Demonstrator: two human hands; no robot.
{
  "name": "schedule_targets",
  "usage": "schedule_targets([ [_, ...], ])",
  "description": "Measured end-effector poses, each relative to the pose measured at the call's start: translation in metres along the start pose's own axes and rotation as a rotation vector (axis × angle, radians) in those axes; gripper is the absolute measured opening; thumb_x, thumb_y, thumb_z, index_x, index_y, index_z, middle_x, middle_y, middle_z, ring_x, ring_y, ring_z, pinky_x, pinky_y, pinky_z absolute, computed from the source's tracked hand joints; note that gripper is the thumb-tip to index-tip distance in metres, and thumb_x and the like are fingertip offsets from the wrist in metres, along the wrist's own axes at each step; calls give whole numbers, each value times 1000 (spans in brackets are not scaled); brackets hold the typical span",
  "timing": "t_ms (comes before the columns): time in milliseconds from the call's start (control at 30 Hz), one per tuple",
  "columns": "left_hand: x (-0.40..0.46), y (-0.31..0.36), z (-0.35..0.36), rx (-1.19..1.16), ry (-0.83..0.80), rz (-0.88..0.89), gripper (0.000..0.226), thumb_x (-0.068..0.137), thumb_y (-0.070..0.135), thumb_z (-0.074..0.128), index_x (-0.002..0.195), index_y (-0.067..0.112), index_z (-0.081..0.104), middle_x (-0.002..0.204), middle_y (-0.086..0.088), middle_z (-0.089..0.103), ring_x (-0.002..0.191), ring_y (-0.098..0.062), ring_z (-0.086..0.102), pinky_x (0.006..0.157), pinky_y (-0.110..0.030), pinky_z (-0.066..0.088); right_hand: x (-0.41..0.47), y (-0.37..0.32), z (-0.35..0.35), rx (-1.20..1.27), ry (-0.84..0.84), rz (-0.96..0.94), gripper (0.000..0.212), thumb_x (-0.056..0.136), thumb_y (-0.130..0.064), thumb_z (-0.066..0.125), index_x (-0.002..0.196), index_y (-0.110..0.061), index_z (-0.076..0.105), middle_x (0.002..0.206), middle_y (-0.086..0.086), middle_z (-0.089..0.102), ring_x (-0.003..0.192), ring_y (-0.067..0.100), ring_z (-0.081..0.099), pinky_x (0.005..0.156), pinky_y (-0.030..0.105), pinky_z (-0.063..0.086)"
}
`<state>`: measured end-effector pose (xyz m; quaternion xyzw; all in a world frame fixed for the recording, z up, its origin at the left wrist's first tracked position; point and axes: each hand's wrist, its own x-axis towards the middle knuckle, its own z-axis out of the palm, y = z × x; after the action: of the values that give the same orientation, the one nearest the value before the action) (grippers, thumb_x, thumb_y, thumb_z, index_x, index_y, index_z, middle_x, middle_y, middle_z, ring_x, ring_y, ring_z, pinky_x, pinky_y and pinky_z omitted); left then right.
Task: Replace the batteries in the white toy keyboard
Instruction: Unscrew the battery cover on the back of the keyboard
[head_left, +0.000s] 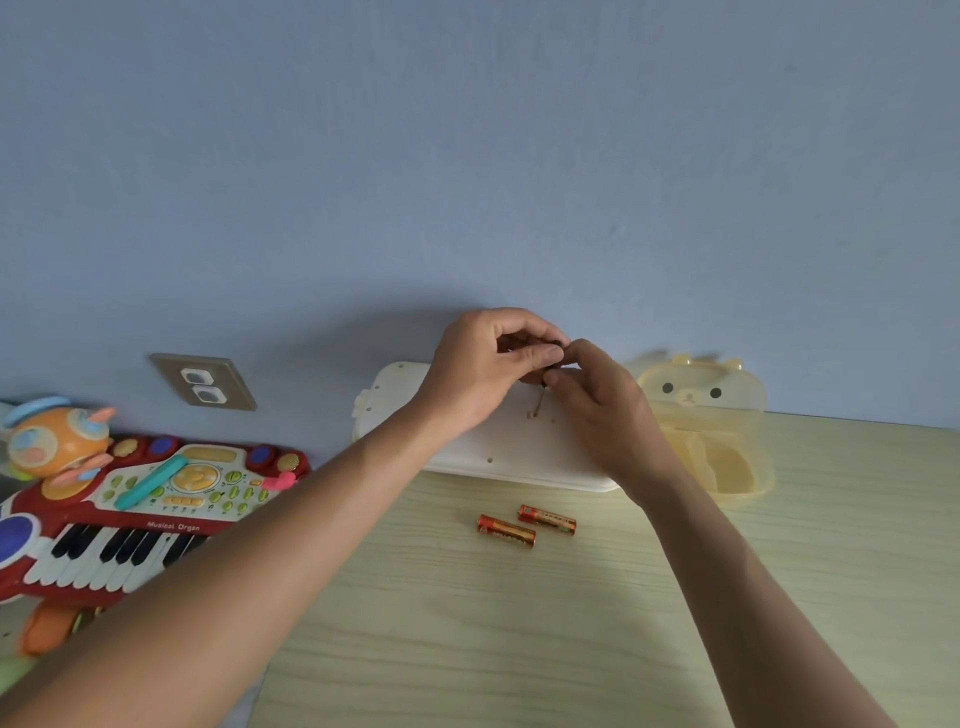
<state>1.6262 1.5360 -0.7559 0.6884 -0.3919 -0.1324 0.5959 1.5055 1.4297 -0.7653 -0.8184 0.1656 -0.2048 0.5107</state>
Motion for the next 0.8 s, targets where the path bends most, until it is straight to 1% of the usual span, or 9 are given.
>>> schedule_targets([
  [67,-1,2,1,14,2,12,8,82,6,81,90,8,79,82,-2,77,71,-6,70,67,-15,53,1,1,-3,50,19,16,9,95,-16,63,101,-14,70,93,-3,78,88,5,70,76,20,51],
  [100,-1,3,1,31,4,20,8,80,8,82,88,8,78,81,-1,77,70,-5,70,67,-13,51,1,1,-3,68,36,23,8,93,-16,67,98,-13,72,90,-1,77,83,9,70,74,23,51],
  [200,-2,5,3,37,2,32,11,79,10,84,88,8,77,78,1,76,67,-10,71,68,-15,51,1,1,-1,107,67,51,8,91,-16,70,90,-11,76,75,-5,72,65,2,57,60,11,43],
  [300,-3,3,0,12,-55,20,11,86,9,78,96,12,79,89,2,77,79,-15,74,75,-16,54,1,-1,-2,137,40,82,13,93,-17,67,91,-18,79,69,-15,71,62,-4,55,59,9,41],
  [433,-6,-1,-4,9,-28,-1,7,82,12,81,87,12,77,78,3,76,75,-8,71,74,-21,54,-1,-5,0,151,23,79,10,91,-18,71,96,-14,79,81,1,76,70,2,62,65,14,46],
  [533,-2,2,1,38,8,6,15,76,18,87,81,12,75,75,-5,74,68,-19,70,67,-29,55,1,-3,-2,139,131,76,9,84,-17,79,88,-9,76,80,-2,77,69,-1,66,62,8,46],
  [600,-3,5,1,25,-21,9,12,80,17,84,86,12,76,79,-3,75,70,-15,70,69,-23,55,2,-1,-3,97,136,87,6,85,-18,77,87,-12,78,78,-7,76,67,-5,63,61,6,43],
  [700,-7,3,-5,-23,-82,6,13,90,10,74,101,16,78,94,4,78,90,-11,73,83,-19,55,-1,-1,-3,99,71,107,9,91,-15,70,93,-13,79,79,-10,74,66,-9,60,61,5,42],
  [800,-8,2,-6,-40,-39,14,10,86,7,77,92,15,78,87,5,78,82,-7,72,78,-20,55,-4,-4,-3,115,28,81,9,90,-11,70,96,-9,76,81,-2,76,69,-4,65,63,7,46],
])
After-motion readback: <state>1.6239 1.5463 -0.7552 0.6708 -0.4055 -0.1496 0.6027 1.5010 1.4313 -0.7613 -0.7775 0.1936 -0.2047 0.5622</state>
